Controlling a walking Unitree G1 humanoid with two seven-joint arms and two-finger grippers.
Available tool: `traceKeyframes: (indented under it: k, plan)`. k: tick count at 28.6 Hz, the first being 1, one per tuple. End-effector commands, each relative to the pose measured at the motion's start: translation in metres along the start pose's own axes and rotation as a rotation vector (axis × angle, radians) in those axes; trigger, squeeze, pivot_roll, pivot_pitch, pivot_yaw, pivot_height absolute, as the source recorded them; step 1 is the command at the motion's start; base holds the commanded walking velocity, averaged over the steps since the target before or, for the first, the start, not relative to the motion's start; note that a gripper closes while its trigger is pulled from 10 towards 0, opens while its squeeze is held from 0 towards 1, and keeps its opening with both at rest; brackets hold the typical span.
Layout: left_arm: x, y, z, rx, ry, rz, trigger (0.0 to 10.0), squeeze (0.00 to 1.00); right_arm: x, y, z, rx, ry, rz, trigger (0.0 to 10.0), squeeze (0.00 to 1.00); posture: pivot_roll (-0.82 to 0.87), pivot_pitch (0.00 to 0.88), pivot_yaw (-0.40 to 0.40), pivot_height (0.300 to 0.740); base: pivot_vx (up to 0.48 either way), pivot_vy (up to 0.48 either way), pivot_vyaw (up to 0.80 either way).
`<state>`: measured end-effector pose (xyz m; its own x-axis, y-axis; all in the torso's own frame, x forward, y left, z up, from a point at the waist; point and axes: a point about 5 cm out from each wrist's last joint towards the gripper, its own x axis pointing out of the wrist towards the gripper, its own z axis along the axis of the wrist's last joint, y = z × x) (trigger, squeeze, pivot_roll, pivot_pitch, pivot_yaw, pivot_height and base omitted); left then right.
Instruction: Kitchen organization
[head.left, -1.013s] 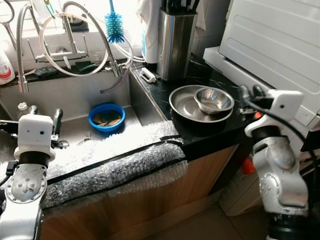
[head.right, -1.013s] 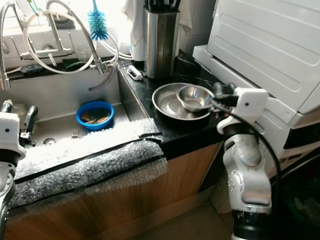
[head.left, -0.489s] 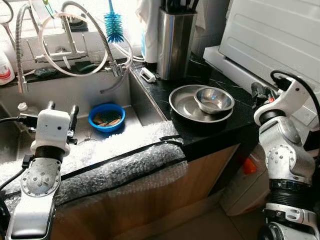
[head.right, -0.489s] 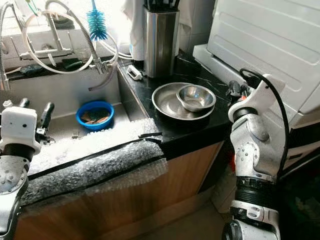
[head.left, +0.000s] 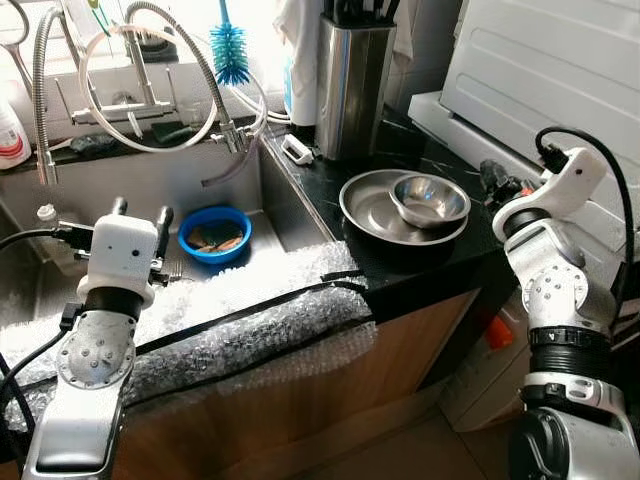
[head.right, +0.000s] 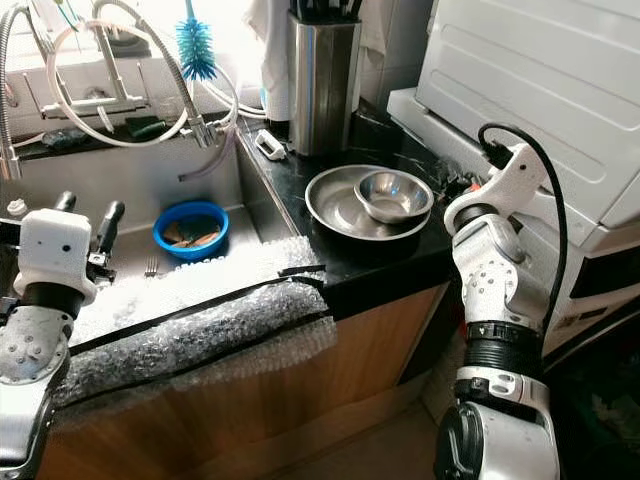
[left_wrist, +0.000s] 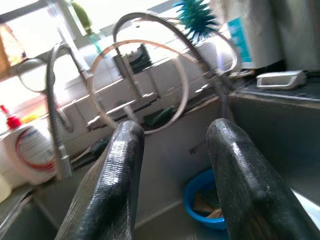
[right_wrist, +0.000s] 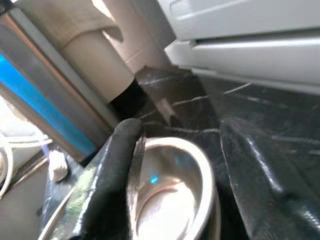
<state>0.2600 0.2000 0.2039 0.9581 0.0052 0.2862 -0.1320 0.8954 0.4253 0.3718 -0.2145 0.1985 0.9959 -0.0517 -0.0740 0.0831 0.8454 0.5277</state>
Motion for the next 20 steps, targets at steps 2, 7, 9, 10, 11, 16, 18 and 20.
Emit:
traceKeyframes:
  k: [2, 7, 9, 10, 11, 16, 18, 20]
  plan:
    - [0.0035, -0.0026, 0.0061, 0.003, -0.026, -0.004, 10.0, 0.0, 0.0041, 0.0068, -0.0057, -0.02, 0.023, 0.024, 10.0, 0.0, -0.02, 0.0, -0.038, 0.74, 0.0, 0.0, 0.0]
    - [0.0021, -0.0034, 0.0069, 0.004, -0.03, -0.004, 10.0, 0.0, 0.0058, 0.0026, -0.0103, -0.045, 0.055, 0.021, 10.0, 0.0, -0.02, 0.0, -0.046, 0.74, 0.0, 0.0, 0.0]
    - [0.0015, -0.0032, 0.0069, 0.004, -0.029, -0.003, 10.0, 0.0, 0.0062, 0.0019, -0.0101, -0.044, 0.055, 0.021, 10.0, 0.0, -0.02, 0.0, -0.047, 0.74, 0.0, 0.0, 0.0]
    - [0.0009, -0.0028, 0.0061, 0.005, -0.026, -0.001, 10.0, 0.0, 0.0063, 0.001, -0.0099, -0.042, 0.056, 0.018, 10.0, 0.0, -0.02, 0.0, -0.048, 0.74, 0.0, 0.0, 0.0]
    - [0.0006, -0.0025, 0.0055, 0.006, -0.024, 0.001, 10.0, 0.0, 0.0065, 0.0003, -0.0098, -0.042, 0.056, 0.015, 10.0, 0.0, -0.02, 0.0, -0.048, 0.74, 0.0, 0.0, 0.0]
    - [0.0005, -0.0029, 0.005, 0.004, -0.021, 0.003, 10.0, 0.0, 0.0074, -0.0013, -0.0102, -0.038, 0.062, 0.012, 10.0, 0.0, -0.02, 0.0, -0.05, 0.74, 0.0, 0.0, 0.0]
    - [0.0006, -0.0027, 0.005, 0.006, -0.021, 0.001, 10.0, 0.0, 0.0076, -0.0013, -0.01, -0.034, 0.06, 0.013, 10.0, 0.0, -0.02, 0.0, -0.05, 0.74, 0.0, 0.0, 0.0]
    - [0.0004, -0.0019, 0.0043, 0.009, -0.019, 0.001, 10.0, 0.0, 0.0077, -0.0016, -0.01, -0.03, 0.057, 0.009, 10.0, 0.0, -0.02, 0.0, -0.049, 0.74, 0.0, 0.0, 0.0]
